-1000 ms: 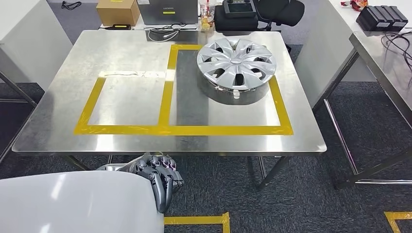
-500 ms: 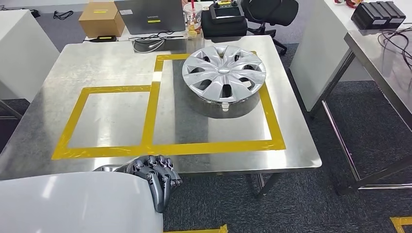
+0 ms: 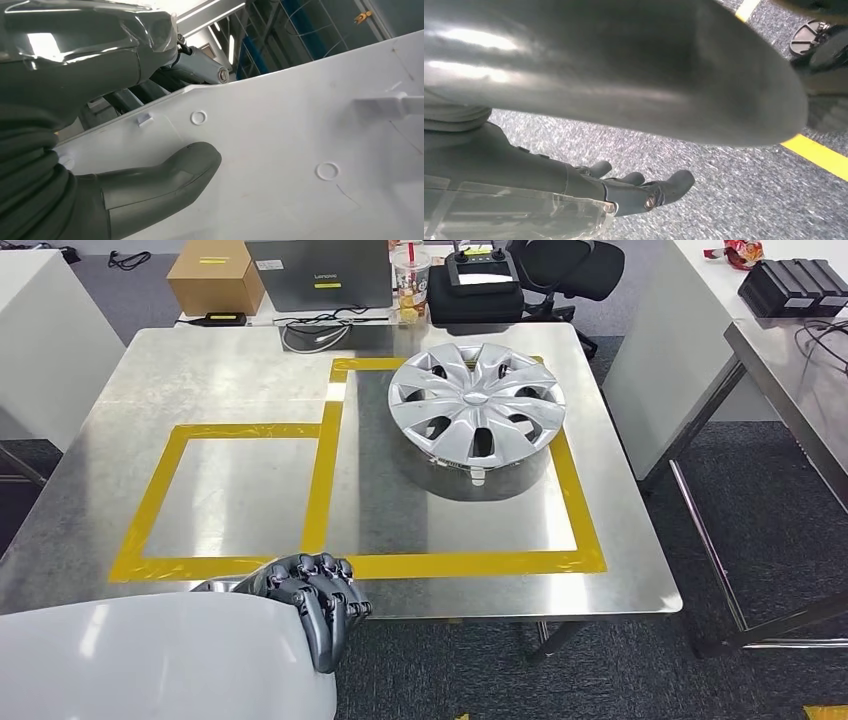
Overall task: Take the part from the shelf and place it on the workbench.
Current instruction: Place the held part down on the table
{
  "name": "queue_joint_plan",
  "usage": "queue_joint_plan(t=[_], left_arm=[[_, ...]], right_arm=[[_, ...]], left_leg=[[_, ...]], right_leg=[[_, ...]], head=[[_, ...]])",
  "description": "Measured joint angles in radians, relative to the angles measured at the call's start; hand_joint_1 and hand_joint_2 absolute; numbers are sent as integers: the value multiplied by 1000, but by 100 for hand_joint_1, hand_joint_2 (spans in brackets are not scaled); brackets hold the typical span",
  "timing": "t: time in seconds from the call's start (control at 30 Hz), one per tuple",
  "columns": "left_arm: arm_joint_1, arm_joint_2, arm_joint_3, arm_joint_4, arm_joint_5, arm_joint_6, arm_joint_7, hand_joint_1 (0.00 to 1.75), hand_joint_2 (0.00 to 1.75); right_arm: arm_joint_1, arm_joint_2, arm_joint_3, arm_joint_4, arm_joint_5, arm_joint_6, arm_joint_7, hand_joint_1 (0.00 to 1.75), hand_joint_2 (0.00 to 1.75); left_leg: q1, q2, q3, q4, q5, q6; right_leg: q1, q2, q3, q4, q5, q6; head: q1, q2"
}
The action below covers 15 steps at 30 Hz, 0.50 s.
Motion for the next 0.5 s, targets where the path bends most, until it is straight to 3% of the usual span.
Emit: queue_joint_plan(t=[0.03, 0.07, 0.1, 0.2, 0.27, 0.3, 0.4, 0.43, 0.47, 0.5], left_arm=[[0, -1, 1, 0, 3, 0, 0, 175, 175], [0, -3, 2, 0, 7, 1, 1, 175, 175], [1, -5, 4, -1, 10, 2, 2, 175, 175], [3, -8, 15, -6, -12, 29, 8, 175, 175], [4, -8, 31, -12, -87, 78, 6, 175, 175], [5, -7, 42, -14, -143, 110, 8, 175, 175], [-8, 3, 69, -11, -363, 197, 52, 175, 175], [-17, 9, 75, -4, -445, 220, 72, 175, 175], [-29, 15, 80, 6, -519, 238, 87, 175, 175], [-42, 23, 86, 17, -574, 253, 97, 175, 175]], right_arm=[[0, 0, 1, 0, 0, 1, 0, 0, 0], [0, 0, 2, 0, -1, 2, 0, 0, 0], [-1, 0, 4, 0, -1, 2, 1, 0, 0], [-2, 1, 9, 0, 4, 1, 3, 0, 0], [-1, 1, 16, 0, 12, -5, 2, 0, 0], [0, 0, 20, 0, 17, -8, 1, 0, 0], [-1, 0, 37, 0, 35, -13, -3, 0, 0], [-3, 1, 44, 0, 41, -14, -3, 0, 0], [-6, 1, 51, 0, 46, -14, -4, 0, 0], [-9, 3, 57, 0, 49, -15, -5, 0, 0]], left_leg=[[1, -1, 1, 7, -7, -6], [0, -3, 1, 16, -14, -13], [-1, -3, 0, 23, -21, -19], [-1, -4, -1, 30, -29, -32], [3, -1, -13, 60, -52, -42], [5, 0, -31, 102, -76, -47], [7, 4, -126, 298, -161, -56], [8, 6, -143, 329, -163, -56], [8, 6, -140, 318, -146, -54], [8, 7, -117, 269, -114, -49]], right_leg=[[-4, -2, 31, -73, 34, 9], [-5, -2, 58, -132, 59, 11], [-5, -1, 75, -167, 73, 6], [-2, 0, 83, -177, 75, -21], [-5, 0, 87, -178, 75, -33], [-7, 0, 90, -179, 75, -38], [-4, -1, 91, -179, 73, -44], [-2, -1, 91, -179, 72, -45], [0, 0, 92, -178, 72, -45], [2, 0, 94, -179, 72, -45]], head=[[1, 0], [1, 0], [2, 0], [1, 0], [-1, 0], [-3, 0], [-7, 0], [-7, 0], [-7, 0], [-7, 0]])
